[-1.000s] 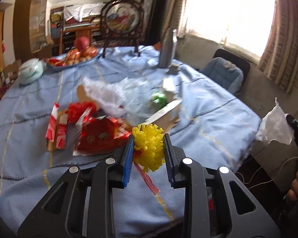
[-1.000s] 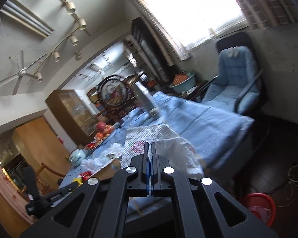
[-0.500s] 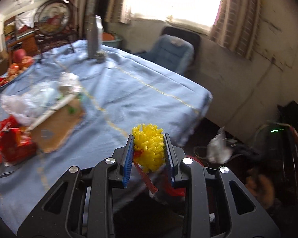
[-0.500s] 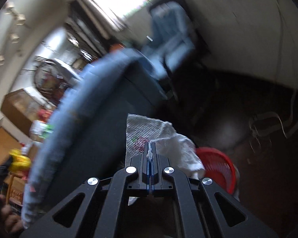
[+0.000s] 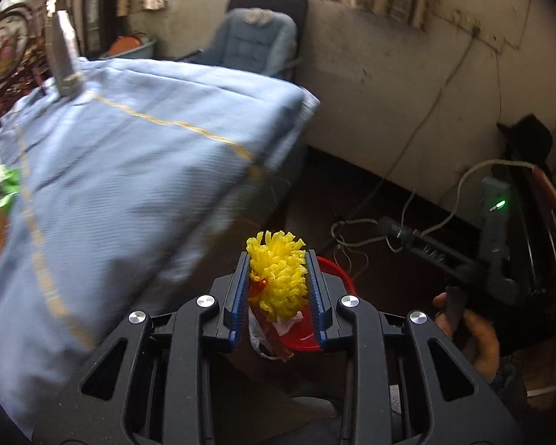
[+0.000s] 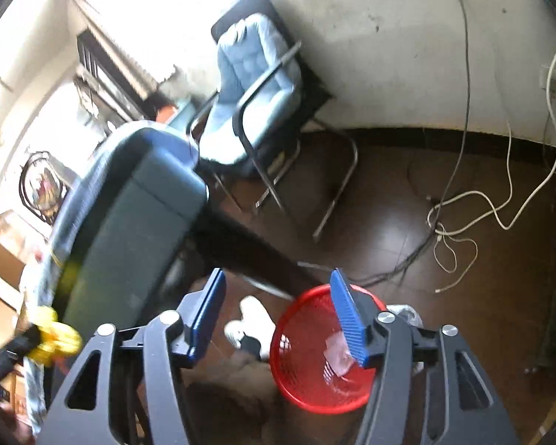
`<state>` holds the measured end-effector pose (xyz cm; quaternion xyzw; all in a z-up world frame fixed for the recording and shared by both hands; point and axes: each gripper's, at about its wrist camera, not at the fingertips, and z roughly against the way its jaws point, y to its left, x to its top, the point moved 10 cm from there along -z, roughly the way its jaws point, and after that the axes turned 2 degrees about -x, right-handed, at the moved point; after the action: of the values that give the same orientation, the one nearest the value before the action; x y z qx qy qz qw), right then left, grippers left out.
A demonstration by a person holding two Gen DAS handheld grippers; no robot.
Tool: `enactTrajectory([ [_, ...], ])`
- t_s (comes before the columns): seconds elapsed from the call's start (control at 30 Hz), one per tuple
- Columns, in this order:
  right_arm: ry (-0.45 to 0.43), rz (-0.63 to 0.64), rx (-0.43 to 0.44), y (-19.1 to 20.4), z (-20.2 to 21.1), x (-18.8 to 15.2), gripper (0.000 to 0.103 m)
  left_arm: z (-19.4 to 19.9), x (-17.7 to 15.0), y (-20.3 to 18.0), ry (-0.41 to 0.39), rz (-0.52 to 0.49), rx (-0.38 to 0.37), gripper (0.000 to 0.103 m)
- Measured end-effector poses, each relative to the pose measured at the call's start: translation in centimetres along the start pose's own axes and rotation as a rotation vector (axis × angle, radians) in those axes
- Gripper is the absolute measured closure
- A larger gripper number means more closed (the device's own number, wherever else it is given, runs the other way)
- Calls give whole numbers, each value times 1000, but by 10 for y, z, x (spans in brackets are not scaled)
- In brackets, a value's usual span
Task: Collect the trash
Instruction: 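Carry both items to the red wastebasket and open both tools over it, then move both open tools back over the table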
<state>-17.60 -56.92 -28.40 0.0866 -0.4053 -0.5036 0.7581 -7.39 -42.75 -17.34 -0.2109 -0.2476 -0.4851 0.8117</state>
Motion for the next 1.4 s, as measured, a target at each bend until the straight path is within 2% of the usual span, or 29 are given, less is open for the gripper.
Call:
enactTrajectory([
  [0.1,-15,-9,2,0,3,4,44,-23,1,-18,32,-33,-14,71],
  [0.17,-16,-25,10,-2,3,7,44,-33,4,-28,44,-54,-9,60],
  [0.23,-18,-44,24,-3,6,9,44,-35,8,-31,33,-54,0,34],
  [0.3,-22,-46,33,-8,4,15,44,-29,13,-31,4,-48,8,20],
  [0.33,-23,-45,35,-8,4,18,44,-25,15,-30,-11,-49,13,16],
  [0.53,-15,-32,56,-2,3,16,44,-4,19,-11,-51,-37,74,11],
  [0.7,-30,20,66,20,16,15,41,16,14,11,-65,5,120,11],
  [0.87,-61,91,62,45,33,16,33,41,13,33,-111,52,161,8],
  [1.03,-108,164,20,68,55,17,22,69,12,55,-162,113,184,7],
  [1.13,-155,228,-19,81,71,18,13,87,9,71,-196,146,207,7],
  [1.2,-225,290,-69,93,88,20,5,98,6,82,-218,162,231,7],
  [1.3,-347,396,-146,113,112,25,5,119,1,102,-258,189,293,7],
  [1.4,-392,471,-157,134,125,23,5,142,-6,126,-296,228,349,7],
])
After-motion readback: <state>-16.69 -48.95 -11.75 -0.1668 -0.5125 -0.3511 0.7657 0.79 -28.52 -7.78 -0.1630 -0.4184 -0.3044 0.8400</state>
